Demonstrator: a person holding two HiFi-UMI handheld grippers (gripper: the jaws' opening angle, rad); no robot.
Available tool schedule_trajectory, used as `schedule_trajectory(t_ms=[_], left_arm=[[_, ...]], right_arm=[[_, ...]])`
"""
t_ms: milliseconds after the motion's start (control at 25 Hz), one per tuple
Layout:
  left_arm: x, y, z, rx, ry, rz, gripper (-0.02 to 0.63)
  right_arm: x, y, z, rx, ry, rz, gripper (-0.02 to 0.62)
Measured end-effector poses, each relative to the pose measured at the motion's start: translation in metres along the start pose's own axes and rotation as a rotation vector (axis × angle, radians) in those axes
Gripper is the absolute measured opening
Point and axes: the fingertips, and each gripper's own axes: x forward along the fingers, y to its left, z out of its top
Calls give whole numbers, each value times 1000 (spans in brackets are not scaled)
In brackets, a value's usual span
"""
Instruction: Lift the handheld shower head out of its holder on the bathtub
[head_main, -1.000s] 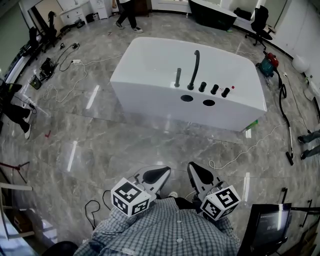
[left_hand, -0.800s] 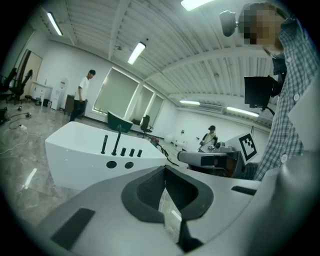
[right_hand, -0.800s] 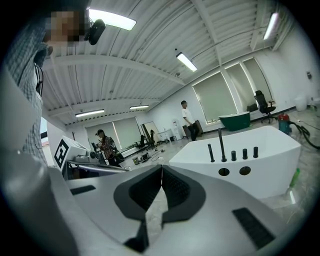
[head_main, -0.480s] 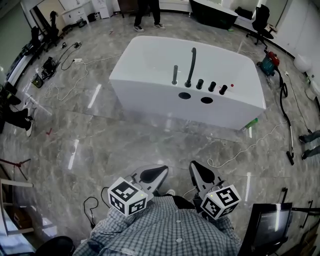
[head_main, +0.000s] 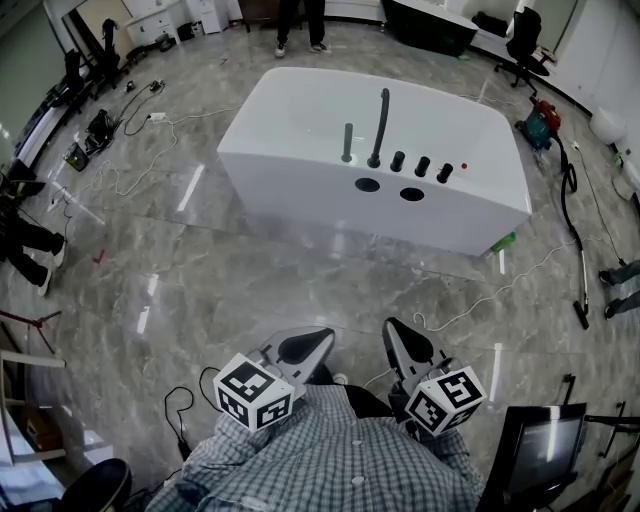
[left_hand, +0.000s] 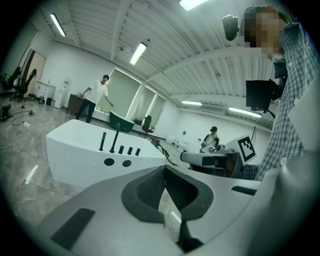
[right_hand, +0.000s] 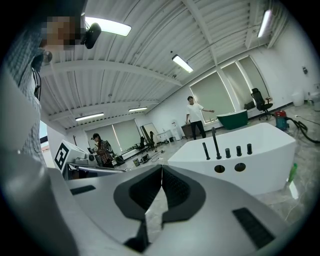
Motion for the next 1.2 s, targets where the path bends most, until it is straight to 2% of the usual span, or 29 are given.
schedule_trajectory(t_ms=[240, 520, 760, 920, 1200], left_arm=[[12, 20, 9, -1, -2, 5, 9], [37, 53, 37, 5, -2, -9, 9], [52, 101, 55, -7, 12, -21, 9], [61, 132, 72, -11, 16, -34, 9], [68, 187, 109, 0, 0, -45, 9]], right_arm=[[16, -5, 7, -3, -6, -4, 15], [45, -28, 27, 0, -3, -31, 15], [93, -44, 43, -13, 4, -44, 15], [124, -56, 54, 20, 0, -68, 15], [180, -57, 86, 2, -29, -76, 15]])
